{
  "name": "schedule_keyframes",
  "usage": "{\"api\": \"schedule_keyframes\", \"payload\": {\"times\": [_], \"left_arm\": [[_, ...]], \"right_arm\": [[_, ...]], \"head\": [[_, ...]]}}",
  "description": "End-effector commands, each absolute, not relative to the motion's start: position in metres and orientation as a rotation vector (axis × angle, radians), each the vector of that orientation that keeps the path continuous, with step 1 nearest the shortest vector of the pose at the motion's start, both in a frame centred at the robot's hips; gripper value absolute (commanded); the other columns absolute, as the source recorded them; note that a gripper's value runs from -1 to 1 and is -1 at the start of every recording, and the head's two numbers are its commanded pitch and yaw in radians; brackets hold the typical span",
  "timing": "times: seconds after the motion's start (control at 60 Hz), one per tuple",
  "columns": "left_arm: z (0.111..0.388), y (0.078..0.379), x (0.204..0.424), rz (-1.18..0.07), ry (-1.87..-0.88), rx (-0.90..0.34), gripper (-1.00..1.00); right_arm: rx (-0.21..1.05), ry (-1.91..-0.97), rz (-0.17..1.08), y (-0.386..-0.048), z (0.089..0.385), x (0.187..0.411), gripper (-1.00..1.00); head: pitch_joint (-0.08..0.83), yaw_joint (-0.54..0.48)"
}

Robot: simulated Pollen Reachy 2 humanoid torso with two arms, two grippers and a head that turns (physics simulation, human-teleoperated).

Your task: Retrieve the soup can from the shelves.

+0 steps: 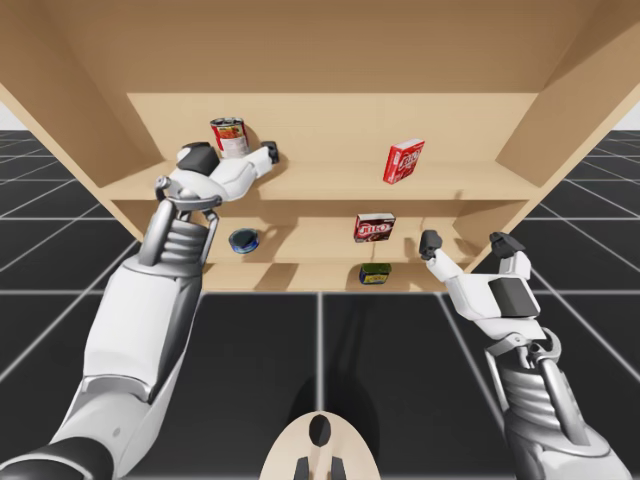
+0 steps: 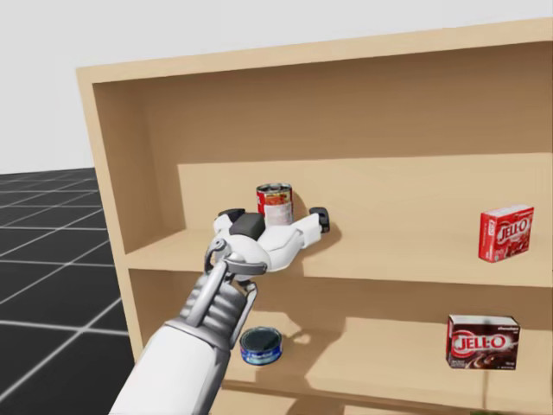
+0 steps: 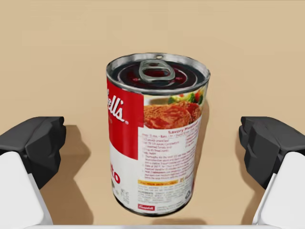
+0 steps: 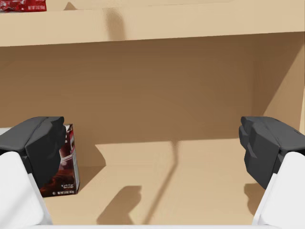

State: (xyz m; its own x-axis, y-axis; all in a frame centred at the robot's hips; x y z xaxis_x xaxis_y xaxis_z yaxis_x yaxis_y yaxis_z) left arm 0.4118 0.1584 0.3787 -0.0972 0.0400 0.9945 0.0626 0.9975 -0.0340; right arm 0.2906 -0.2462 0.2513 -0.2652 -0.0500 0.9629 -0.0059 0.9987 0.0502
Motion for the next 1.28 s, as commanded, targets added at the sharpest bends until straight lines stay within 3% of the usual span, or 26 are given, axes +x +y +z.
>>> {"api": "schedule_keyframes", "payload": {"times": [0.017, 0.05, 0.067, 0.083, 0.1, 0.117, 0.167, 0.467, 0.783, 1.05, 1.2, 1.283], "left_arm": [[0.377, 0.154, 0.425, 0.032, -1.559, -0.017, -1.00], [0.377, 0.153, 0.426, 0.033, -1.560, -0.011, -0.97], [0.376, 0.153, 0.426, 0.044, -1.566, 0.013, -0.68], [0.376, 0.153, 0.426, 0.041, -1.564, 0.005, 0.17], [0.376, 0.153, 0.426, 0.041, -1.564, 0.005, 0.17], [0.376, 0.153, 0.426, 0.041, -1.565, 0.005, 0.89], [0.376, 0.153, 0.425, 0.041, -1.566, 0.006, 1.00], [0.381, 0.155, 0.422, 0.035, -1.596, 0.000, 1.00], [0.405, 0.157, 0.390, 0.021, -1.685, -0.001, 1.00], [0.419, 0.161, 0.343, -0.022, -1.748, -0.011, 1.00], [0.408, 0.167, 0.306, -0.066, -1.761, 0.002, 1.00], [0.393, 0.171, 0.274, -0.102, -1.783, 0.015, 1.00]], "right_arm": [[0.048, -1.835, -0.052, -0.244, 0.250, 0.291, -1.00], [0.048, -1.835, -0.052, -0.244, 0.249, 0.291, -1.00], [0.047, -1.834, -0.052, -0.244, 0.249, 0.291, -1.00], [0.047, -1.834, -0.052, -0.244, 0.249, 0.291, -1.00], [0.047, -1.834, -0.052, -0.244, 0.249, 0.291, -1.00], [0.047, -1.833, -0.052, -0.244, 0.249, 0.292, -1.00], [0.047, -1.832, -0.051, -0.244, 0.249, 0.292, -1.00], [0.047, -1.828, -0.051, -0.243, 0.248, 0.292, -1.00], [0.047, -1.827, -0.053, -0.242, 0.248, 0.293, -1.00], [0.046, -1.830, -0.052, -0.242, 0.248, 0.292, -1.00], [0.029, -1.829, -0.054, -0.243, 0.248, 0.292, -1.00], [0.025, -1.813, -0.046, -0.245, 0.247, 0.292, -1.00]], "head": [[0.122, 0.25], [0.123, 0.25], [0.124, 0.25], [0.124, 0.25], [0.124, 0.25], [0.124, 0.25], [0.124, 0.25], [0.125, 0.25], [0.123, 0.25], [0.121, 0.25], [0.125, 0.24], [0.129, 0.24]]}}
